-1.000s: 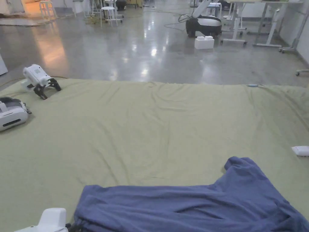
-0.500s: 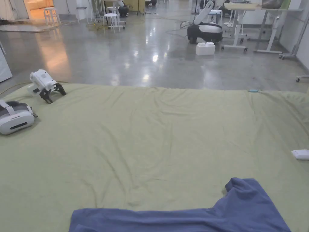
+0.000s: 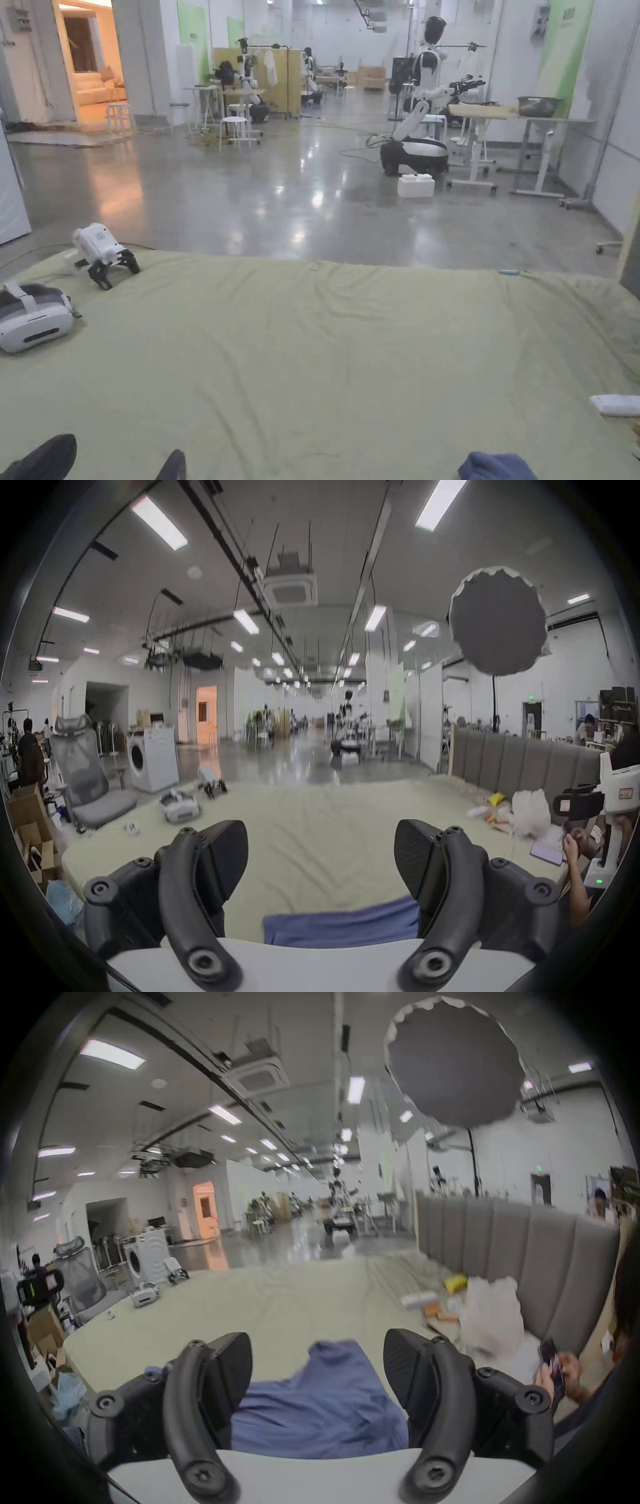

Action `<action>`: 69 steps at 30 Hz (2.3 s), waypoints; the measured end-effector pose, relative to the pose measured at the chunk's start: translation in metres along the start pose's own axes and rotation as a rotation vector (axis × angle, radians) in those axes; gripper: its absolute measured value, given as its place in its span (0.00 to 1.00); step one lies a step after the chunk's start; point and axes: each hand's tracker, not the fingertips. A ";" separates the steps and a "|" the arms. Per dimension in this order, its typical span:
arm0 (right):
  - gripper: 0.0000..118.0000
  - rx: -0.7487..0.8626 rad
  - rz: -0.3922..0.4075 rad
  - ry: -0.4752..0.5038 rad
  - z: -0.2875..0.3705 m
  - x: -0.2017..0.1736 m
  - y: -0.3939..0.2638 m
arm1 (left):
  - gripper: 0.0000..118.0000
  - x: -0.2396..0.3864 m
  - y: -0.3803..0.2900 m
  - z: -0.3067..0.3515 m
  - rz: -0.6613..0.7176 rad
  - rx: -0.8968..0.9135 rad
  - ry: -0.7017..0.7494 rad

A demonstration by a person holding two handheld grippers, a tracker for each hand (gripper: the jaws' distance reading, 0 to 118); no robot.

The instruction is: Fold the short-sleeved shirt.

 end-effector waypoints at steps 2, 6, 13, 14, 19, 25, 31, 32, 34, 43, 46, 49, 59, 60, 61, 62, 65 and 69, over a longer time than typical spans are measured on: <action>0.42 0.025 0.045 0.003 0.006 -0.013 0.009 | 0.48 0.007 0.010 0.010 -0.003 0.016 0.003; 0.01 0.078 0.042 0.037 0.013 -0.025 0.016 | 0.03 0.015 0.019 0.020 -0.040 0.029 0.012; 0.00 0.057 0.070 0.058 0.004 -0.032 0.014 | 0.00 0.004 0.016 0.016 0.005 0.000 -0.032; 0.00 0.052 0.065 0.059 0.001 -0.031 0.012 | 0.00 0.001 0.016 0.012 0.023 -0.018 -0.032; 0.00 -0.027 0.033 0.062 -0.014 -0.025 -0.004 | 0.16 -0.034 -0.010 -0.057 0.154 -0.289 -0.078; 0.00 -0.142 -0.034 0.075 -0.030 -0.009 -0.035 | 0.44 -0.086 -0.115 -0.188 0.300 -0.679 -0.073; 0.00 -0.261 -0.078 0.020 -0.040 0.009 -0.057 | 0.44 -0.110 -0.226 -0.273 0.256 -0.993 0.060; 0.00 -0.267 -0.078 0.008 -0.040 0.012 -0.059 | 0.42 -0.113 -0.237 -0.277 0.259 -1.023 0.090; 0.00 -0.286 -0.074 -0.012 -0.040 0.016 -0.062 | 0.35 -0.109 -0.243 -0.275 0.258 -1.007 0.070; 0.69 -0.440 -0.099 -0.004 -0.144 0.055 -0.062 | 0.01 -0.083 -0.250 -0.278 0.080 -1.055 0.044; 0.67 -0.616 -0.143 -0.015 -0.239 0.091 -0.074 | 0.01 -0.086 -0.247 -0.281 0.103 -1.071 0.042; 0.67 -0.832 -0.131 -0.061 -0.322 0.119 -0.106 | 0.01 -0.079 -0.238 -0.276 0.122 -1.085 0.032; 0.00 -0.853 0.017 -0.103 -0.317 0.108 -0.117 | 0.00 -0.076 -0.222 -0.260 0.129 -1.038 0.011; 0.00 -0.812 -0.015 -0.095 -0.306 0.114 -0.108 | 0.00 -0.085 -0.217 -0.256 0.134 -0.970 0.017; 0.00 -0.767 -0.078 -0.106 -0.292 0.115 -0.101 | 0.00 -0.087 -0.205 -0.245 0.153 -0.929 0.021; 0.00 -0.740 -0.128 -0.092 -0.276 0.117 -0.094 | 0.00 -0.089 -0.194 -0.235 0.174 -0.894 0.004; 0.00 -0.642 -0.138 -0.062 -0.211 0.120 -0.074 | 0.00 -0.108 -0.170 -0.195 0.246 -0.820 -0.078; 0.00 -0.611 -0.099 -0.094 -0.119 0.104 -0.080 | 0.00 -0.119 -0.169 -0.137 0.222 -0.811 -0.109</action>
